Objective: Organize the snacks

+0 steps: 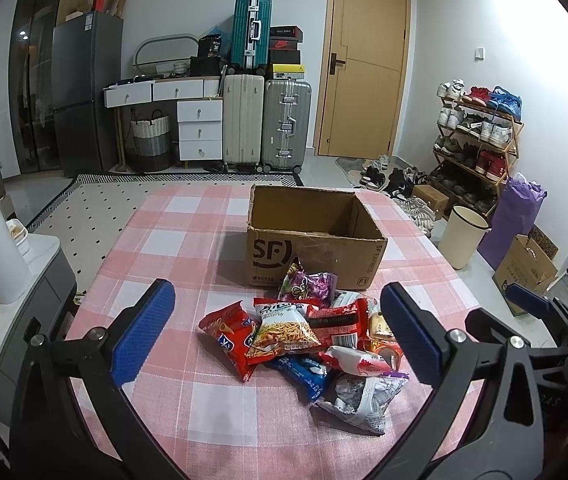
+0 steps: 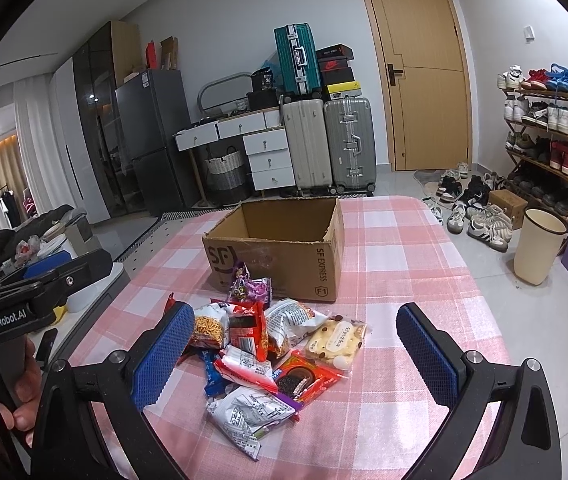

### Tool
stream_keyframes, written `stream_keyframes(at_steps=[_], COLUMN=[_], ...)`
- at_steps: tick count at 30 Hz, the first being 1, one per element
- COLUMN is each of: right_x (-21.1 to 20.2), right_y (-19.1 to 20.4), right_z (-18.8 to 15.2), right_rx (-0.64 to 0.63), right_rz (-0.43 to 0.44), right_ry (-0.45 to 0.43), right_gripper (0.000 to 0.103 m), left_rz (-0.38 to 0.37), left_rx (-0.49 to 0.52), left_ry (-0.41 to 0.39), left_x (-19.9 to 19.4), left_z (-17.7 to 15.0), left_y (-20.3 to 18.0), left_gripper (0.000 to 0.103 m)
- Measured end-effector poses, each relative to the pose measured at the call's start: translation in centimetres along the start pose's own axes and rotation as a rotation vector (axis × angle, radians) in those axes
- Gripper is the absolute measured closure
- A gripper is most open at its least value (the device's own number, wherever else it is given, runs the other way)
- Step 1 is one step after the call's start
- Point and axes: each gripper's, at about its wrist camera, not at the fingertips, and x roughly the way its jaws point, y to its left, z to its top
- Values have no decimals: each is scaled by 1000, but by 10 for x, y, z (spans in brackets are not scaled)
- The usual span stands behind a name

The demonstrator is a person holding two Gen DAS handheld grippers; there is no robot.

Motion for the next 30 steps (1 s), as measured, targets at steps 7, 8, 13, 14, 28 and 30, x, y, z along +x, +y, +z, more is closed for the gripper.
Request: stream_keyframes(at_steps=[7,8,13,14,28,30], right_x=[3,4,10,13,67,74], right_y=[-1,-1,1,2,3,2], right_z=[-8,-10,-20,-24,-73,-78], right_rx=[-11,-11,-21,-21,56,76], right_rz=[-3,6,31,32,172,188], right_ry=[7,10,35,43,246,267], right_gripper=[0,0,0,0,0,0], left_rz=[-1,-3,-1,1,11,13], left_rx=[-5,-8,-11,-12,-46,-56], left_ry=[9,12,19,22,55,61], left_x=[4,5,9,10,29,33], left_z=[-1,-1,-2,-3,-6,-6], left_y=[1,2,4,5,20,24], left_gripper=[1,1,1,1,1,1])
